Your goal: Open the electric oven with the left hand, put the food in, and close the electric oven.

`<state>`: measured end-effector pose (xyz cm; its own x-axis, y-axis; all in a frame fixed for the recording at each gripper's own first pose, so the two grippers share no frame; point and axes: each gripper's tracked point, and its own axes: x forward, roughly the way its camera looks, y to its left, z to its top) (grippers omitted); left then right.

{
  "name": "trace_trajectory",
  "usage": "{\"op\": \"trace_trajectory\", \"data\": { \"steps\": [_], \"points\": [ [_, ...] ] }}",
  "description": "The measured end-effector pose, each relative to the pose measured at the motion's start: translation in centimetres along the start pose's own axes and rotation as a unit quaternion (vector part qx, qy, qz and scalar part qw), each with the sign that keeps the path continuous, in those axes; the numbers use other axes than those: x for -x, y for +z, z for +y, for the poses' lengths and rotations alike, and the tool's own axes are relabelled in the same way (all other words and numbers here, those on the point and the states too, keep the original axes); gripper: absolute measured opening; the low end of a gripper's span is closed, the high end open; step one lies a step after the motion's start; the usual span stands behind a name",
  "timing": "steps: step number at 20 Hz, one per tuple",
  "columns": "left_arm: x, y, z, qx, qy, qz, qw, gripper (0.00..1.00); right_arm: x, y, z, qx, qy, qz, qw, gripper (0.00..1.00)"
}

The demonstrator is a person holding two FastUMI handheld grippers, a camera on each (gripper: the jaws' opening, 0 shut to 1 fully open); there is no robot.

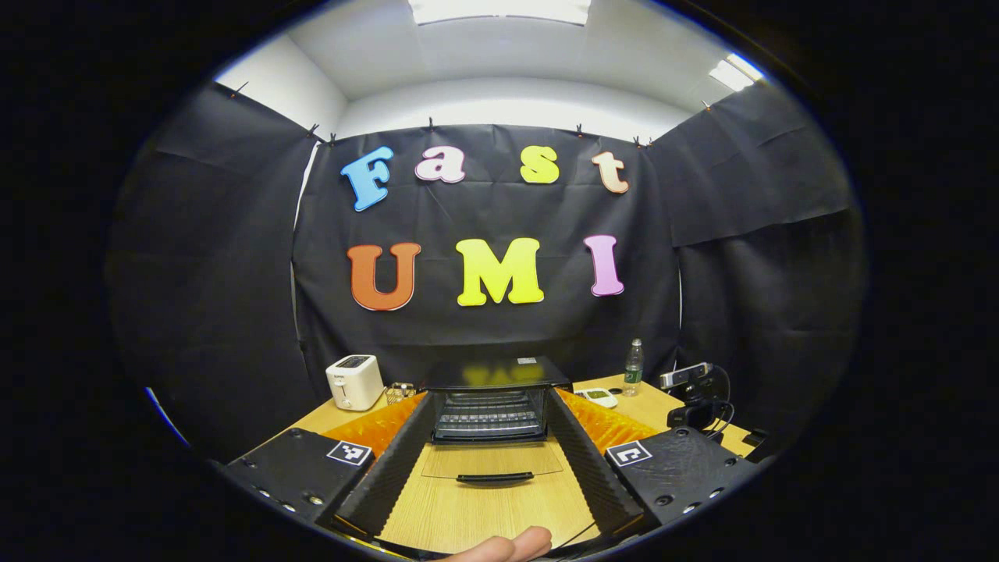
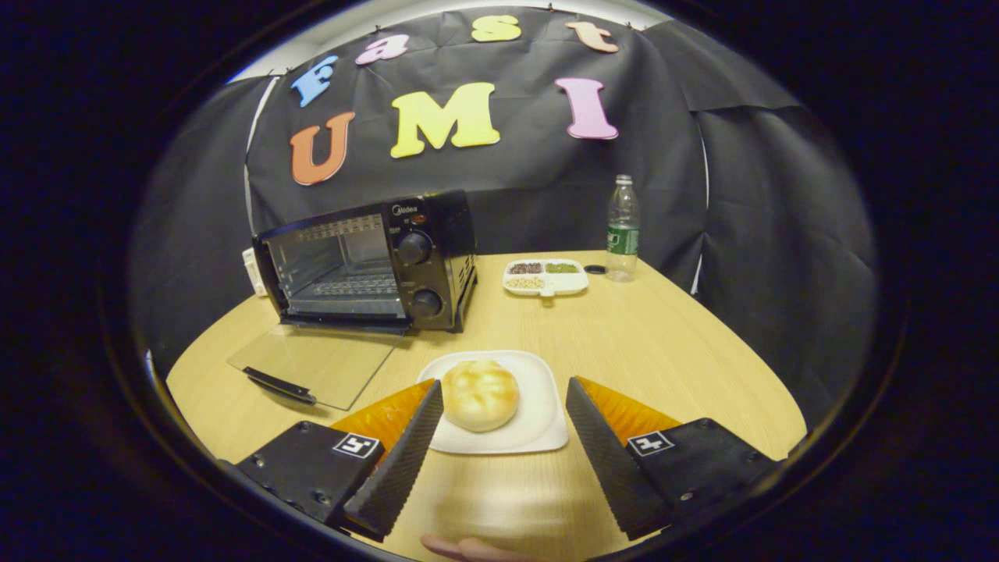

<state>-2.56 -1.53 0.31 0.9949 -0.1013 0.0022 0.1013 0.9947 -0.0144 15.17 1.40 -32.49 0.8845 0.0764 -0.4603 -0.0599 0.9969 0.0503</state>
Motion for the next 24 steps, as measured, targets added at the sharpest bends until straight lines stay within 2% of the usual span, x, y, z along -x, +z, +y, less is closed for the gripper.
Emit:
{"op": "trace_trajectory", "data": {
  "steps": [4, 8, 14, 22, 24],
  "points": [
    [0.6, 0.3, 0.2, 0.007, 0.001, -0.002, 1.000, 0.94, -1.9, -1.5, -0.4, 0.000, -0.004, 0.027, 1.000, 0.97],
    [0.4, 0.0, 0.2, 0.013, -0.004, 0.001, 1.000, 0.94, -3.3, -2.2, 1.5, 0.006, 0.019, 0.046, 0.999, 0.97],
    [0.2, -0.8, 1.0, 0.017, -0.004, 0.011, 1.000, 0.94, -6.2, -3.2, 2.7, 0.014, 0.015, 0.083, 0.996, 0.98],
    [-0.1, -2.1, 2.0, 0.024, 0.001, 0.028, 0.999, 0.94, -8.6, -2.5, 2.9, 0.006, 0.004, 0.099, 0.995, 0.97],
    [-0.1, -2.4, 2.1, 0.025, 0.002, 0.032, 0.999, 0.94, -8.4, -2.3, 2.8, -0.011, 0.005, 0.097, 0.995, 0.93]
  ]
}}
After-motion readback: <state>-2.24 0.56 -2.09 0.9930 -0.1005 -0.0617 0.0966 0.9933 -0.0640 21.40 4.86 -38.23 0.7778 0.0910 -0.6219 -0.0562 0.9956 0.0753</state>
